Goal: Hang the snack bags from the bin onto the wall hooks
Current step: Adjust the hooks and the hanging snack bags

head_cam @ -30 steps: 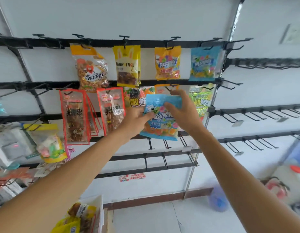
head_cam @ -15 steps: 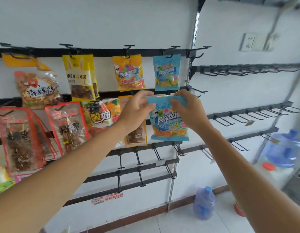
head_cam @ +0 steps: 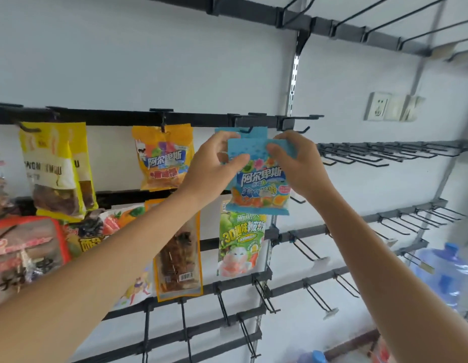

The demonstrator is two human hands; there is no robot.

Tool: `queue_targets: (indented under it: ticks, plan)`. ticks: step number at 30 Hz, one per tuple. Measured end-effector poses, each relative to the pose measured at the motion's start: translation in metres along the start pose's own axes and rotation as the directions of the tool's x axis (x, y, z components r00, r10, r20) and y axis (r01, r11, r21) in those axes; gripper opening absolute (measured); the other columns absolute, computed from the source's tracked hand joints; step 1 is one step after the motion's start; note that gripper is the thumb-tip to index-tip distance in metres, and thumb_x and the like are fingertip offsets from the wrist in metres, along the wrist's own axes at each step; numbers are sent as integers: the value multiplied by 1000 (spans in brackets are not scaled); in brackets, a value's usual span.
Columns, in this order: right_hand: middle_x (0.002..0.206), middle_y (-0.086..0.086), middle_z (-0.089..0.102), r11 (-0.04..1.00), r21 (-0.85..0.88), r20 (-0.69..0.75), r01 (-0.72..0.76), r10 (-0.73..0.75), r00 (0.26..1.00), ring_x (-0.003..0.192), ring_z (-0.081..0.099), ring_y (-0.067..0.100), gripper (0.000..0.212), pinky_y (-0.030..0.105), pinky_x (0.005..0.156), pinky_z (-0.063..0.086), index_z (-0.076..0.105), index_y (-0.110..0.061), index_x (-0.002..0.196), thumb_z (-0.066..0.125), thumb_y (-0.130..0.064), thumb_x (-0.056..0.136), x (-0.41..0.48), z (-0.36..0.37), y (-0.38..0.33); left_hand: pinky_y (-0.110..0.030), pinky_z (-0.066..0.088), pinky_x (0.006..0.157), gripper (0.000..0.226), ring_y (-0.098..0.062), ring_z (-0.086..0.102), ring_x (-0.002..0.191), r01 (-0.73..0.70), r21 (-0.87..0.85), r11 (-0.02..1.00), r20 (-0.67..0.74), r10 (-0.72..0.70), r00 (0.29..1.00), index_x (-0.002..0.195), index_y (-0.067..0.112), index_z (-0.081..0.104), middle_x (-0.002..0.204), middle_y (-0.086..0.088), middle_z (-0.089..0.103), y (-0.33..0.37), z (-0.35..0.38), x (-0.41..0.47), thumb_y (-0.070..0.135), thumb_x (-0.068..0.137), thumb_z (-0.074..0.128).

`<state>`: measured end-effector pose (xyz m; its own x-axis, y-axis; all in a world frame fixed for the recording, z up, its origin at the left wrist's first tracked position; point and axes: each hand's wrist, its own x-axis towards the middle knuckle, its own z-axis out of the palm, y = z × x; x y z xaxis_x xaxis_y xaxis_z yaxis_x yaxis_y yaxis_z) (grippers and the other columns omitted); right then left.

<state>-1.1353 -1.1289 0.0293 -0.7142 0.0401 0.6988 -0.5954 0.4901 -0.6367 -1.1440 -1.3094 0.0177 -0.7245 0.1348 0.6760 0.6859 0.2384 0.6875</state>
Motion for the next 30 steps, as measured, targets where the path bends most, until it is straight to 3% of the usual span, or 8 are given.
queue_targets:
  ticks: [2, 4, 6, 8, 11, 14, 20, 30]
  plan:
    - [77, 3, 68, 1000, 30, -18, -1, 1, 1000, 67, 64, 32, 9, 43, 54, 52, 61, -18, 94, 58, -26, 96, 16, 3, 7, -9, 47, 70, 45, 7, 61, 85, -40, 74, 996, -37, 43, 998, 134, 19, 46, 112, 9, 62, -4, 5, 14, 21, 93, 65]
    - [80, 7, 68, 999, 52, -44, 5, -3, 999, 66, 66, 26, 13, 43, 56, 53, 60, -13, 96, 57, -26, 97, 32, 6, 15, -14, 46, 87, 55, 1, 55, 105, -161, 290, 944, -84, 192, 978, 142, 16, 38, 126, 5, 52, -13, 8, 24, 21, 93, 63]
    - [82, 8, 69, 993, 114, -43, 17, -12, 999, 69, 70, 24, 15, 46, 59, 57, 60, -11, 93, 57, -25, 97, 46, 8, 24, -29, 37, 107, 58, -16, 43, 126, -302, 565, 768, -58, 402, 914, 143, 9, 38, 139, -7, 43, -27, 10, 27, 20, 90, 60]
    - [81, 10, 69, 990, 131, -36, 51, -46, 998, 70, 70, 26, 17, 47, 60, 57, 59, -8, 92, 57, -24, 96, 55, 11, 29, -37, 27, 111, 59, -26, 35, 133, -351, 732, 584, 14, 502, 864, 141, 6, 43, 144, -15, 39, -34, 10, 23, 19, 86, 59]
    - [79, 8, 67, 983, 155, -5, 94, -94, 996, 71, 67, 27, 14, 44, 59, 56, 62, -7, 91, 58, -20, 95, 67, 15, 38, -40, 20, 113, 59, -31, 34, 135, -398, 840, 369, 155, 540, 828, 138, 4, 49, 146, -18, 39, -41, 13, 25, 18, 82, 60]
    - [75, 0, 66, 978, 147, 34, 151, -158, 987, 69, 66, 23, 10, 40, 60, 54, 64, -15, 86, 59, -22, 92, 77, 18, 44, -43, 17, 117, 56, -32, 32, 138, -410, 879, 241, 247, 506, 826, 138, 6, 51, 148, -17, 41, -42, 15, 33, 18, 84, 59]
    - [71, -1, 67, 970, 173, 70, 173, -187, 980, 65, 65, 15, 12, 39, 59, 55, 68, -14, 84, 62, -24, 90, 88, 18, 52, -47, 16, 120, 51, -31, 30, 142, -383, 912, 148, 283, 449, 848, 140, 10, 52, 152, -14, 39, -40, 19, 36, 21, 89, 49]
    - [68, 2, 68, 971, 183, 84, 152, -169, 982, 64, 67, 20, 14, 39, 57, 55, 66, -17, 77, 63, -26, 88, 94, 19, 47, -50, 19, 119, 60, -31, 30, 141, -317, 946, 67, 254, 456, 853, 148, 11, 40, 154, -13, 36, -45, 18, 39, 24, 90, 50]
